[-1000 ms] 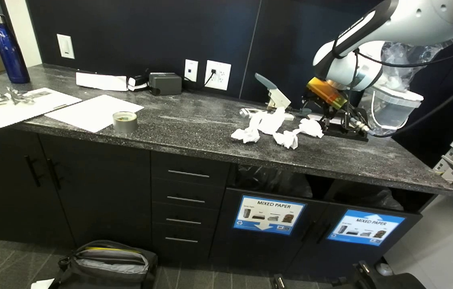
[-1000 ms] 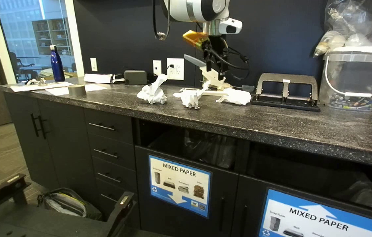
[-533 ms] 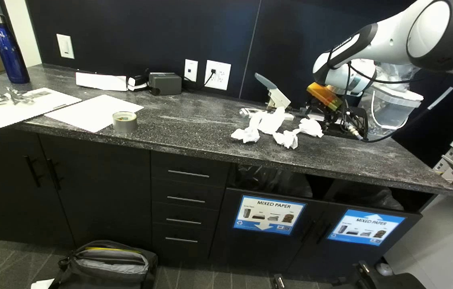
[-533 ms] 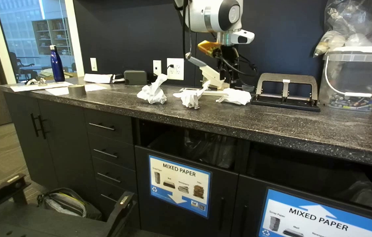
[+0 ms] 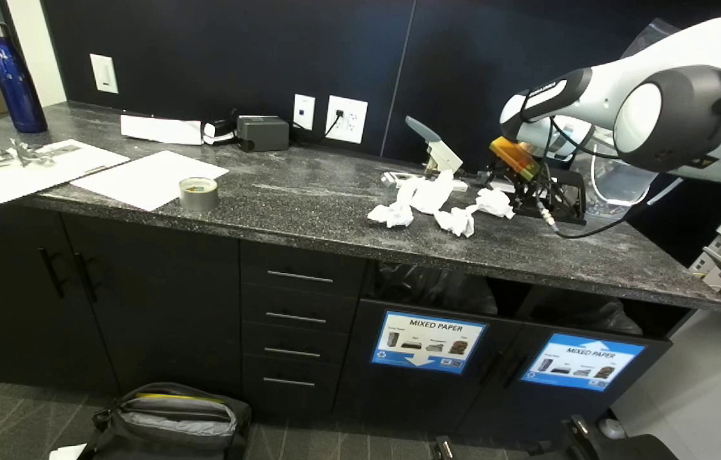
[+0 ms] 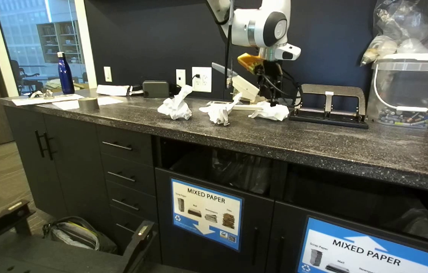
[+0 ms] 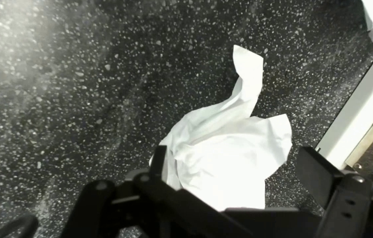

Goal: Put the papers on the countertop in the trash cans

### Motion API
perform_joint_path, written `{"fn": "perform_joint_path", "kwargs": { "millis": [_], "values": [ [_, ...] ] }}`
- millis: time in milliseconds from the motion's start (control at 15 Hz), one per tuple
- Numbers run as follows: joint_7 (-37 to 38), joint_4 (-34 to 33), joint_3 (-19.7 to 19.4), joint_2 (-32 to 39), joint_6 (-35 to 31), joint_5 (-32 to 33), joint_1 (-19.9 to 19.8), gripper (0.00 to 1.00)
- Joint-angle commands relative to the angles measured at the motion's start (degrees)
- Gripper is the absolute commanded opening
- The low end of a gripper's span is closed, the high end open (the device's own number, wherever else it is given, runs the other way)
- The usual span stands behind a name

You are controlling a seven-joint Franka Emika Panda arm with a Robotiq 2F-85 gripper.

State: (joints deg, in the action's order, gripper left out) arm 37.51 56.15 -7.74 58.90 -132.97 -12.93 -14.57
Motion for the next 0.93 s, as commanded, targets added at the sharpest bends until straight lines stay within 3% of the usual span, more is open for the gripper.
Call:
{"fn": "perform_joint_path", "kwargs": {
  "millis": [0,533,867],
  "values": [
    [-0.18,-11.98,0.93,7.51,5.46,-0.28,-1.98,1.00],
    [-0.63,-20.36,2.16,13.74,7.48,0.15,-2.54,1.00],
    [0.29,-23.87,0.67,16.15,7.52,2.46,-2.12,1.00]
  ]
}}
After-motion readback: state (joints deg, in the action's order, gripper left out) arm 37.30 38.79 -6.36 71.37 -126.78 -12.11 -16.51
